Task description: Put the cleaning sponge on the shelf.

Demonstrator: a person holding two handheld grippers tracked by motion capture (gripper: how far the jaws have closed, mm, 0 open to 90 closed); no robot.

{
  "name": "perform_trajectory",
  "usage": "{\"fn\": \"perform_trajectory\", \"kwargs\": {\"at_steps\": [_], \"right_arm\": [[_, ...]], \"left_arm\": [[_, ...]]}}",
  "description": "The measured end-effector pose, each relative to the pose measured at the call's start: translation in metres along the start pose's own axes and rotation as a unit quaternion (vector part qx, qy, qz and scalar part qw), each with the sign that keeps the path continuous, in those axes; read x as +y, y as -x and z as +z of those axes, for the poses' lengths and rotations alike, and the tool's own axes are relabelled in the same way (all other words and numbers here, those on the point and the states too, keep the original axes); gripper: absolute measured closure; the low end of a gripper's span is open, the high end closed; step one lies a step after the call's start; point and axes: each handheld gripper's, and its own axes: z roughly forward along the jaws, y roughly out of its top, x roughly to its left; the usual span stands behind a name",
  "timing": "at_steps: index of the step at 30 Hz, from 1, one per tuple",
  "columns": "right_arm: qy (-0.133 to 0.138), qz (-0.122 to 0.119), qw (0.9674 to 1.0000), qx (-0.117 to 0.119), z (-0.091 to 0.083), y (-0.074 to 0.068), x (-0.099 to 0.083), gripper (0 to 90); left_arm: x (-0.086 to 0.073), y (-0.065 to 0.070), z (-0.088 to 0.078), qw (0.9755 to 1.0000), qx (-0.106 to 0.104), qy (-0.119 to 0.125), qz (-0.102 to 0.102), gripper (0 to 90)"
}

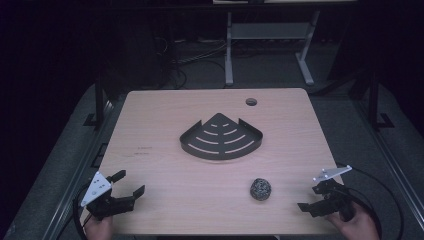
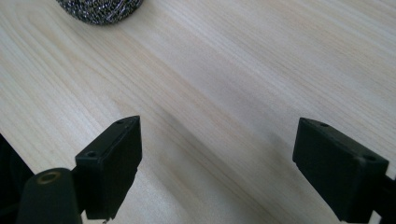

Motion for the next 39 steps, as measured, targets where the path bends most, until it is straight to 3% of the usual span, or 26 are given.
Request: {"fn": "perform_trajectory", "kwargs": {"at_steps": [9,11,19,39], "right_arm": [[-0.002,-0.008,1.0,0.005,0.001,-0.006,0.004,15.2],[-0.005,-0.016,0.9998,0.005,0.002,-0.009,0.006,15.1],[-0.014,-0.045,0.9988,0.009,0.004,-0.021,0.024,15.1],[-0.036,-0.088,0.9952,0.025,0.01,-0.037,0.045,15.1]], "left_arm": [[0.0,0.0,0.0,1.0,-0.004,0.0,-0.003,13.5],[0.0,0.0,-0.001,1.0,-0.001,0.003,0.004,13.5],[-0.001,-0.003,-0.003,1.0,0.002,0.002,-0.002,13.5],[-0.001,-0.003,-0.002,1.0,-0.001,0.003,-0.002,13.5]]}}
